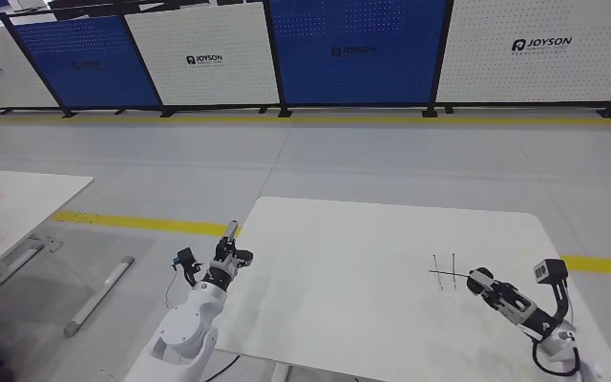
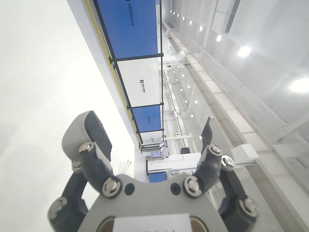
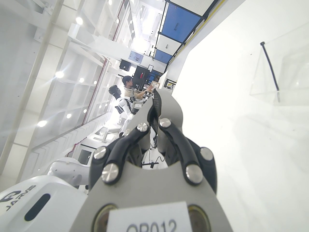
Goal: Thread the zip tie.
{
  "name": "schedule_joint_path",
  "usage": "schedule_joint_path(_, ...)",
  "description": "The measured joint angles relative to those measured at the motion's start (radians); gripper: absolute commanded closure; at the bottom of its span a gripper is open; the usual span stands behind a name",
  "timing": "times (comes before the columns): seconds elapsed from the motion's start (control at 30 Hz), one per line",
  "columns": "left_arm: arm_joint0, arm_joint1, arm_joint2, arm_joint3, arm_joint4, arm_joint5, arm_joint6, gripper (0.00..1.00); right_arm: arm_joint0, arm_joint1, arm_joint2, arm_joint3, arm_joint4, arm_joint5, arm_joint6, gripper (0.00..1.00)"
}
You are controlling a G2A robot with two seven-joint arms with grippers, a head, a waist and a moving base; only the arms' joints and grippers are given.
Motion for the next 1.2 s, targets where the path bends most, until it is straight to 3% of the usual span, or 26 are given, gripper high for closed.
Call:
schedule_joint_path(0.13,0.0,0.0,0.0,0.0,0.0,0.0,0.0,0.0,-0.017,-0.006,-0.006,-0.033,-0.025,0.001,-0.076,1.0)
schedule_joint_path(0.3,0.0,0.0,0.0,0.0,0.0,0.0,0.0,0.0,-0.085,-0.017,0.009,-0.142,-0.054,0.0,-0.2,1.0)
schedule_joint_path(0.5,0.0,0.0,0.0,0.0,0.0,0.0,0.0,0.0,-0.138,-0.037,-0.042,-0.225,-0.236,0.0,-0.38,1.0)
schedule_joint_path(0.63,0.0,0.0,0.0,0.0,0.0,0.0,0.0,0.0,-0.113,-0.044,-0.068,-0.195,-0.259,0.0,-0.392,1.0)
schedule_joint_path(1.0,-0.003,0.0,0.002,-0.001,-0.001,-0.001,-0.004,0.0,-0.112,-0.044,-0.067,-0.194,-0.257,0.0,-0.392,1.0)
schedule_joint_path(1.07,-0.007,-0.001,0.004,-0.009,0.003,-0.004,-0.022,0.0,-0.112,-0.044,-0.067,-0.194,-0.257,0.0,-0.392,1.0)
schedule_joint_path(1.2,0.012,0.003,0.018,-0.062,0.069,-0.039,-0.112,0.0,-0.112,-0.044,-0.067,-0.194,-0.257,0.0,-0.392,1.0)
